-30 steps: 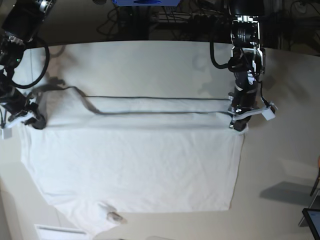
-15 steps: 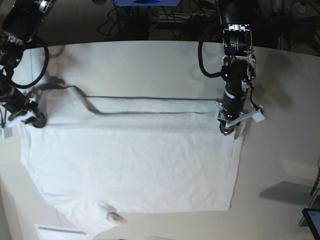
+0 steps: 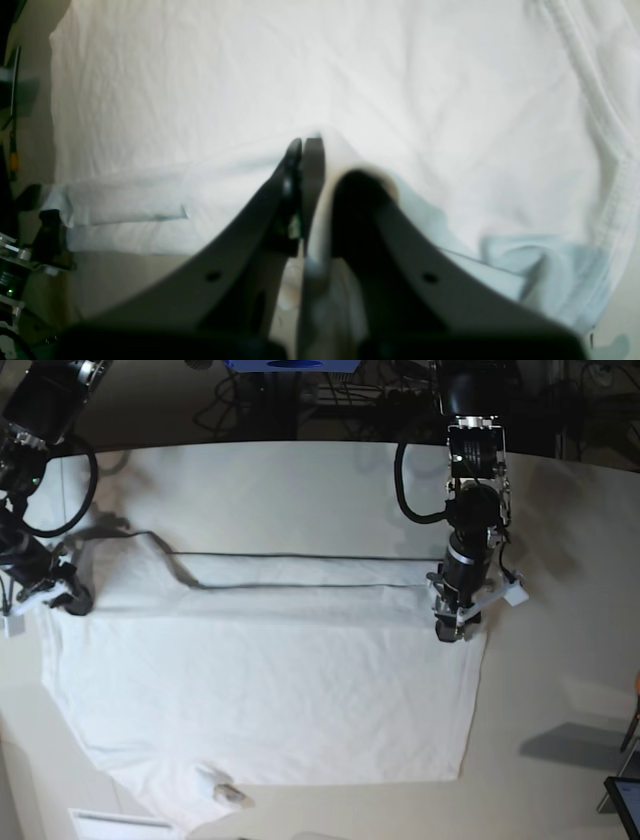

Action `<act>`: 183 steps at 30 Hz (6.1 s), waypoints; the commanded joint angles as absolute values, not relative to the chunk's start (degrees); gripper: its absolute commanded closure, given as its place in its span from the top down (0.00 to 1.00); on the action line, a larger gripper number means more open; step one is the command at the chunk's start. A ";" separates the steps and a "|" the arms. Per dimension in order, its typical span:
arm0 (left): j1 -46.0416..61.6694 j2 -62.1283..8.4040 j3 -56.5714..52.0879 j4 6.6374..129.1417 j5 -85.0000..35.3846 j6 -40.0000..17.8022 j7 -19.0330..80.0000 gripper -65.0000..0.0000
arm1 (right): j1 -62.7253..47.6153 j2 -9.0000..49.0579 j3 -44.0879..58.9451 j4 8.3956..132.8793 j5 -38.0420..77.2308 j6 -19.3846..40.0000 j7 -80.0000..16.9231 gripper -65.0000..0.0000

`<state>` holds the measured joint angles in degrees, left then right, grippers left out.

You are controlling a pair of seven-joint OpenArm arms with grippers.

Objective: Fold the T-shirt properly

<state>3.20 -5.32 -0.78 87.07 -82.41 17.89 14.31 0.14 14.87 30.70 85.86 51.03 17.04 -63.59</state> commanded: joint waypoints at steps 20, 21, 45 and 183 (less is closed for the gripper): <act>-2.07 -5.58 -1.89 85.49 -85.00 14.02 13.76 0.33 | 1.10 16.04 30.55 87.08 52.18 17.27 -64.31 0.00; -1.71 -5.41 -2.51 85.49 -85.00 12.79 13.76 0.33 | 1.10 16.40 29.58 87.08 52.18 17.27 -64.22 0.00; -2.15 -3.21 -7.69 80.57 -85.00 6.29 14.29 0.34 | 4.00 17.89 25.45 86.55 52.18 17.10 -63.87 0.00; -2.33 -11.30 -7.16 81.36 -85.00 3.30 17.19 0.33 | 23.96 19.03 16.31 65.98 59.82 22.37 -55.25 0.27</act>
<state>-1.41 -10.68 -7.11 79.99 -84.49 4.45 17.56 22.20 17.19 15.90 64.62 58.19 21.54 -56.75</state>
